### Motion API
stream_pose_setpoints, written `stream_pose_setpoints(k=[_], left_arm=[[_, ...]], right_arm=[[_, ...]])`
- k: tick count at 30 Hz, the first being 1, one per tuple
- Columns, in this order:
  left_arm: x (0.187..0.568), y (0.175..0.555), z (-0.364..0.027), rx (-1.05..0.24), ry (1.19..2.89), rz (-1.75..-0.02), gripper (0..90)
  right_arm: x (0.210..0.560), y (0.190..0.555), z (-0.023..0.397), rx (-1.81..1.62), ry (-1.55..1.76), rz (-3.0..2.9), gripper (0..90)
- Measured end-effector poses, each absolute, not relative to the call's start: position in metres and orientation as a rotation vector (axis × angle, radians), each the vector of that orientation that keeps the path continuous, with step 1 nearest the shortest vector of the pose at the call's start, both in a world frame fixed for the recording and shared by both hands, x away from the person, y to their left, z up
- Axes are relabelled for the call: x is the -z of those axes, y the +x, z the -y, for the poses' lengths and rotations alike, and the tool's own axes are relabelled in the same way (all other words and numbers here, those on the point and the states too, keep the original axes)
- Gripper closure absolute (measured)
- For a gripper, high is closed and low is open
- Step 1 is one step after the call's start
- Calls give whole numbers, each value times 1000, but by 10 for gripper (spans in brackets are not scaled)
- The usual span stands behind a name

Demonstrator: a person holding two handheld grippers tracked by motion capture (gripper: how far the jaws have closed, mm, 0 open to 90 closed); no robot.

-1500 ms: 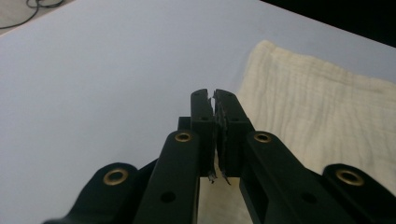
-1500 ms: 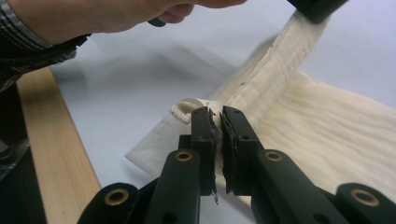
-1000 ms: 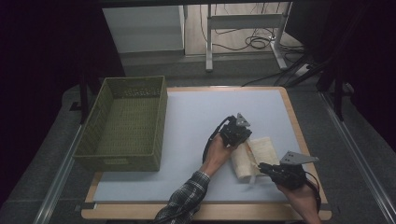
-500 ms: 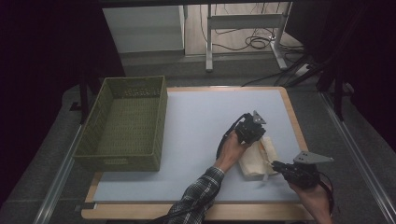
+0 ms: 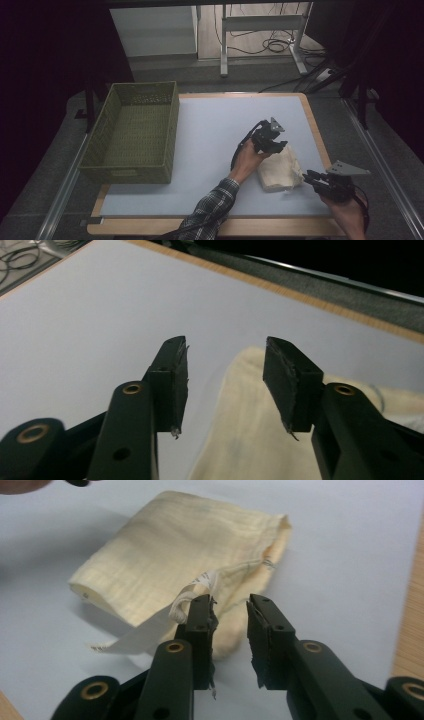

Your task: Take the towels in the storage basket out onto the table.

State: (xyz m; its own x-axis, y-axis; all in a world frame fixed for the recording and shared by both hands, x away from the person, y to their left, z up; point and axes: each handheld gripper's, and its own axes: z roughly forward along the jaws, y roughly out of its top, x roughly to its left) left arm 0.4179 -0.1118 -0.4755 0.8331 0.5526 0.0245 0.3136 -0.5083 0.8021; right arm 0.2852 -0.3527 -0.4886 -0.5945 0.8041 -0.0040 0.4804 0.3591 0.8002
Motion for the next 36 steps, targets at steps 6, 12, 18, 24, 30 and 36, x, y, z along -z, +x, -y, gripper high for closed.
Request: stream_pose_setpoints(k=[6,12,18,24,30,36], left_arm=[[480,415,84,-362,2169,-666,500],[487,416,64,-330,2202,-703,476],[501,417,63,-299,2232,-709,479],[509,418,63,-241,2239,-708,568],[511,417,65,-185,2264,-680,767],[506,415,61,-199,2266,-653,888]], right_arm=[[480,284,361,-1088,1147,-2196,650],[470,289,354,-1093,1133,-2195,588],[481,304,341,-1033,1142,-2244,562],[501,311,348,-996,1222,-2251,562],[509,308,355,-1064,1288,-2298,714],[508,306,354,-1107,1297,-2324,880]])
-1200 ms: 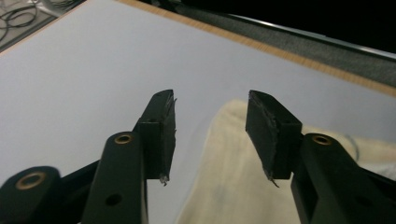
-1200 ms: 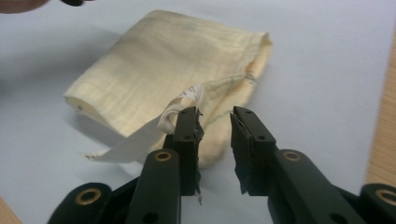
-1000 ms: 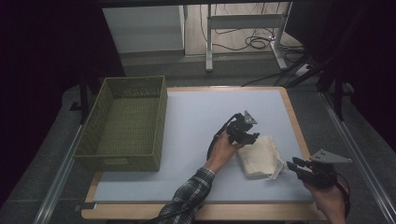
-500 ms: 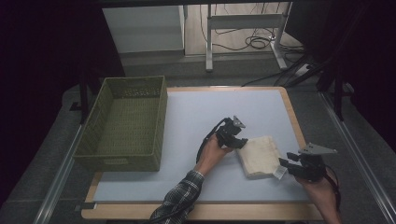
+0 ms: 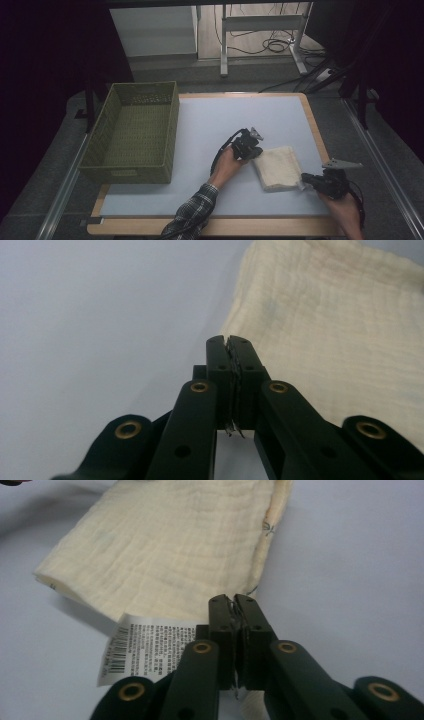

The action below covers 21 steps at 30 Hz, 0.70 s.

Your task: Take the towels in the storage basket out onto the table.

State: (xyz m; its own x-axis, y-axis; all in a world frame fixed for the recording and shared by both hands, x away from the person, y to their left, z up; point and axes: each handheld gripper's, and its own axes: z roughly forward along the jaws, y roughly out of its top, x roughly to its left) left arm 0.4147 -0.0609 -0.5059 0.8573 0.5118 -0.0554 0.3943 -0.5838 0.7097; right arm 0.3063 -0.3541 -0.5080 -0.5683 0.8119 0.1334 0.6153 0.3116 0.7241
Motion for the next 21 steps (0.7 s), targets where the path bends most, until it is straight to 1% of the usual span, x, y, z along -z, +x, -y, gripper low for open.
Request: stream_pose_setpoints(k=[8,11,13,15,16,19,21], left_arm=[[493,413,42,-199,2229,-670,891],[493,414,36,-172,2227,-692,886],[497,414,36,-184,2251,-696,867],[502,415,38,-194,2278,-691,789],[503,414,39,-210,2276,-696,724],[502,415,38,-213,2247,-714,626],[501,416,36,-211,2234,-725,566]], right_arm=[[489,299,337,-1156,1198,-2338,883],[487,300,329,-1170,1175,-2350,883],[490,301,326,-1138,1173,-2355,880],[495,304,326,-1081,1191,-2356,866],[498,305,328,-1066,1205,-2353,843],[500,304,336,-1049,1235,-2308,710],[496,302,338,-1039,1225,-2276,638]])
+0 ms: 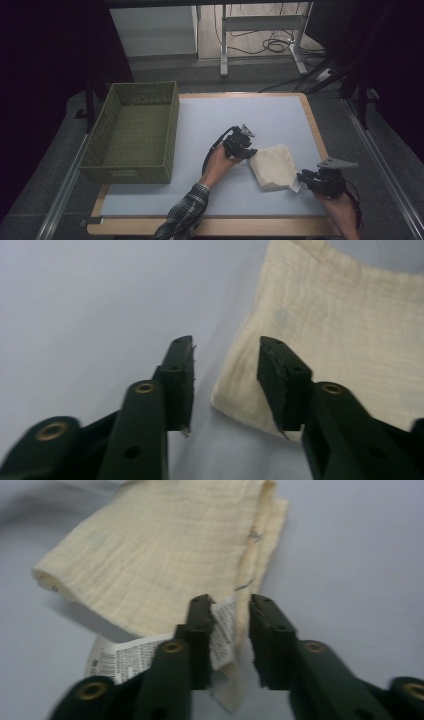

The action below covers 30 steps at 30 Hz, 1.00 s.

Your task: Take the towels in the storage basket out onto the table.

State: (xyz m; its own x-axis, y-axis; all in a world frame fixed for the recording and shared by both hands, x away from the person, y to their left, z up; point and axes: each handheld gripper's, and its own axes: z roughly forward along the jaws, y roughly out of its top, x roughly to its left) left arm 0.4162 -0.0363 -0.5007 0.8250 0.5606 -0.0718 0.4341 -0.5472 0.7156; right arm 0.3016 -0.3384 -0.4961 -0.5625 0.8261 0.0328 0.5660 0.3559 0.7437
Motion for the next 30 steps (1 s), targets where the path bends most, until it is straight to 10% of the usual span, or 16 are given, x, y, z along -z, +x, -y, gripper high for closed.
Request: stream_pose_setpoints(k=[12,30], left_arm=[[513,422,23,-162,2224,-791,490],[500,421,53,-180,2285,-640,885]], right_arm=[[519,311,327,-1002,1262,-2298,482],[516,306,329,-1018,1253,-2308,515]])
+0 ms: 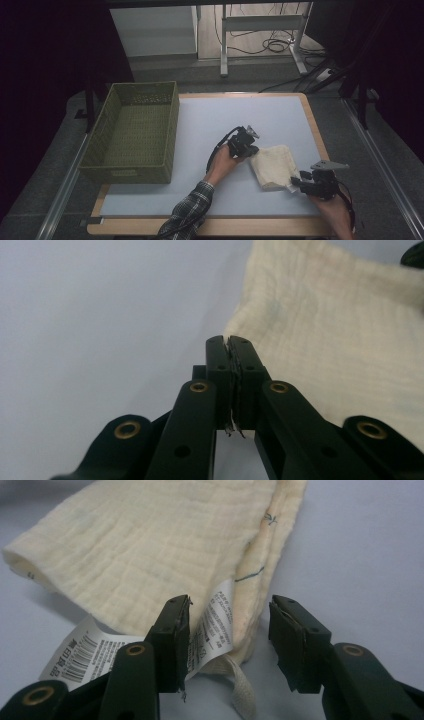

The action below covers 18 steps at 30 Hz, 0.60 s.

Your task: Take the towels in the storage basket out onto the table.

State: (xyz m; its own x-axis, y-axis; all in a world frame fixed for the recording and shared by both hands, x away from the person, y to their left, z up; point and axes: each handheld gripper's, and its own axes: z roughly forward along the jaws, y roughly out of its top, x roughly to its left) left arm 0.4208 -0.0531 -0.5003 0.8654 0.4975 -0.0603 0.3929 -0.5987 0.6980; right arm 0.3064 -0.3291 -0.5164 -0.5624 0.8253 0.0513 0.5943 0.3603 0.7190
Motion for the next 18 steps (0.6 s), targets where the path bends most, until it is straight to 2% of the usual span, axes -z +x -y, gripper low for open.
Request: stream_pose_setpoints(k=[4,6,9,12,14,15,18], left_arm=[[494,421,55,-195,2248,-630,883],[498,423,58,-175,2286,-655,860],[503,424,55,-221,2311,-698,677],[509,429,49,-150,2293,-758,595],[514,430,48,-124,2310,-787,569],[516,431,47,-107,2312,-786,578],[520,430,48,-40,2286,-786,721]], right_arm=[[514,306,329,-1025,1244,-2301,515],[514,306,330,-1023,1255,-2301,511],[515,306,330,-1023,1259,-2299,506],[517,307,330,-1014,1269,-2307,500],[520,307,329,-1027,1275,-2310,502],[520,307,329,-1027,1277,-2308,515],[520,306,329,-1065,1287,-2340,704]])
